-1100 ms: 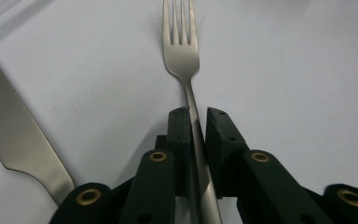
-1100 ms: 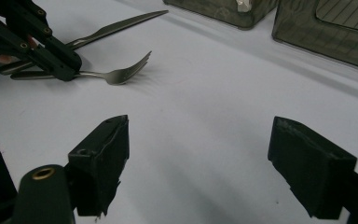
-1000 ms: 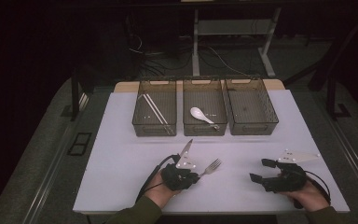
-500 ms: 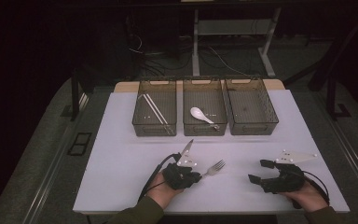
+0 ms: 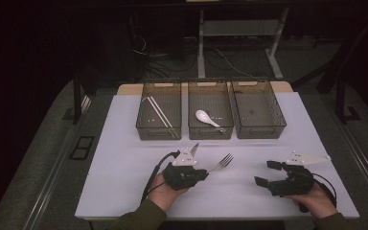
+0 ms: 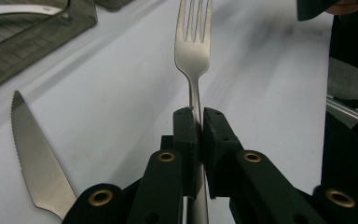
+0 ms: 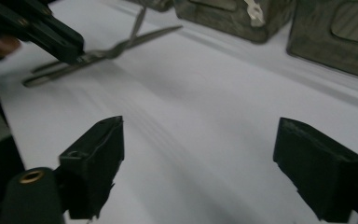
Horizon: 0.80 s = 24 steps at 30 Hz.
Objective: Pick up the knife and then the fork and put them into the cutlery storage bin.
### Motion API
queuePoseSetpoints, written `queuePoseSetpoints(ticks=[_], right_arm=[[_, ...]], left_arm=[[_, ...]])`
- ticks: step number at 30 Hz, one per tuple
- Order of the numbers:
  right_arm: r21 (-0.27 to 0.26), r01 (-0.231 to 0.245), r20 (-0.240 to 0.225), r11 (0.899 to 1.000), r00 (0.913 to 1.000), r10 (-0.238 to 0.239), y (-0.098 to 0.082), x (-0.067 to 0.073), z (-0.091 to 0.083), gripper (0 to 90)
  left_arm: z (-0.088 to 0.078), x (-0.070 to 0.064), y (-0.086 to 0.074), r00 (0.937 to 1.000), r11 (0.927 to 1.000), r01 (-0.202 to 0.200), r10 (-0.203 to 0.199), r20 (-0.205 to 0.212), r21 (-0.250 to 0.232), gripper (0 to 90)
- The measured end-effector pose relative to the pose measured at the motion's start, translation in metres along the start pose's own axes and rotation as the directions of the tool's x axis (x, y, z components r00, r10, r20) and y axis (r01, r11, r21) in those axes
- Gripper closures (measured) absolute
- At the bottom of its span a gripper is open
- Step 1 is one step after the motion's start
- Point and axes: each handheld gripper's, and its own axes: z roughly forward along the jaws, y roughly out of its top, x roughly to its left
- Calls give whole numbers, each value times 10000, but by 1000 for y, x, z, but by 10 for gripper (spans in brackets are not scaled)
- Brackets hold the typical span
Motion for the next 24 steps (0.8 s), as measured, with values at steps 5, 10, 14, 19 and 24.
queuePoseSetpoints(ticks=[5,10,14,19,24], right_arm=[[-448,-284,-539,9986,9982,260,16,7,4,170],[-559,-564,-1443,9968,9884,478,34,15,19,316],[-602,-850,-1936,9946,9784,719,43,21,34,405],[-579,-1104,-2198,9922,9709,952,53,22,50,487],[-424,-1386,-2330,9894,9644,1251,56,21,64,593]], left_arm=[[-3,-3,5,10000,9992,-6,2,-94,-407,839],[-3,-7,7,9999,9976,-40,33,-105,-691,839],[-3,-9,9,9998,9971,-157,148,-120,-750,839],[-2,-10,10,9996,9964,-220,206,-175,-817,839],[-4,-11,10,9987,9945,-347,308,-402,-987,839]])
